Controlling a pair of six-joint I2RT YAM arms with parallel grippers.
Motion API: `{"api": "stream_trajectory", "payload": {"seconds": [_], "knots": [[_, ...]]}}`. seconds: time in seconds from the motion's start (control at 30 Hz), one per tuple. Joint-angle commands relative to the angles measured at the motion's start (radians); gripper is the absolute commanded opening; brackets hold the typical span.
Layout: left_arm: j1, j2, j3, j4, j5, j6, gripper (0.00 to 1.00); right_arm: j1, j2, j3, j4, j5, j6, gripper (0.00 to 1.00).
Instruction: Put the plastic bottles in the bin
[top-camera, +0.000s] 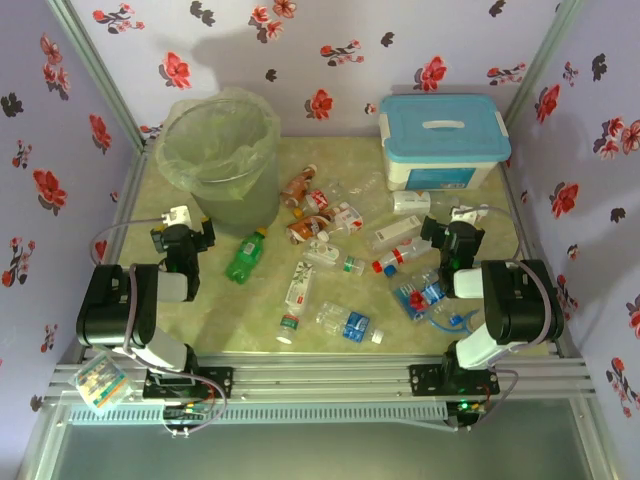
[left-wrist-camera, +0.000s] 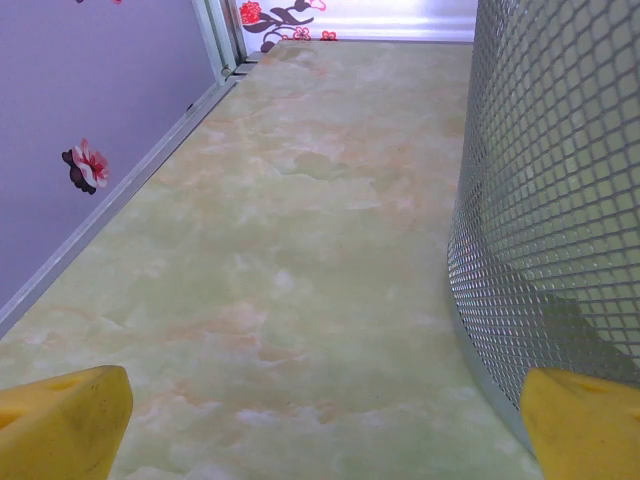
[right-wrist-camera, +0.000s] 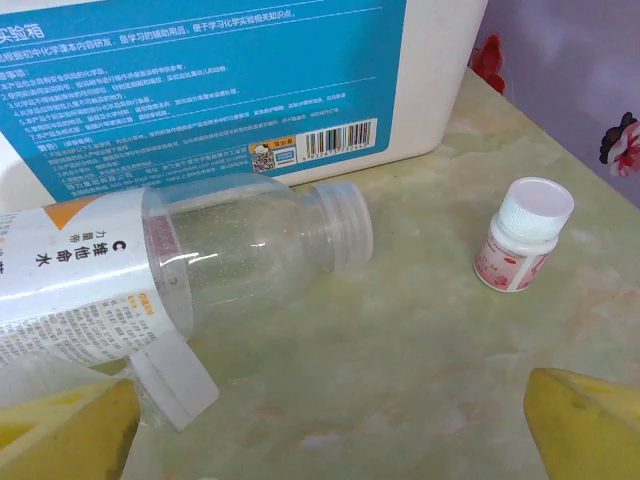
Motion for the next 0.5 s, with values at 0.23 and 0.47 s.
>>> {"api": "stream_trajectory", "payload": {"seconds": [0.23,0.47], "knots": [[-0.003,0.001,0.004,0.032,-0.004,0.000,1.00,-0.001,0.005,0.005,0.025,-0.007,-0.006,0.99],[-0.003,0.001,0.005,0.029,-0.002,-0.001,1.00,-0.002,0.007,0.009,0.022,-0.012,-0.006,0.99]]}}
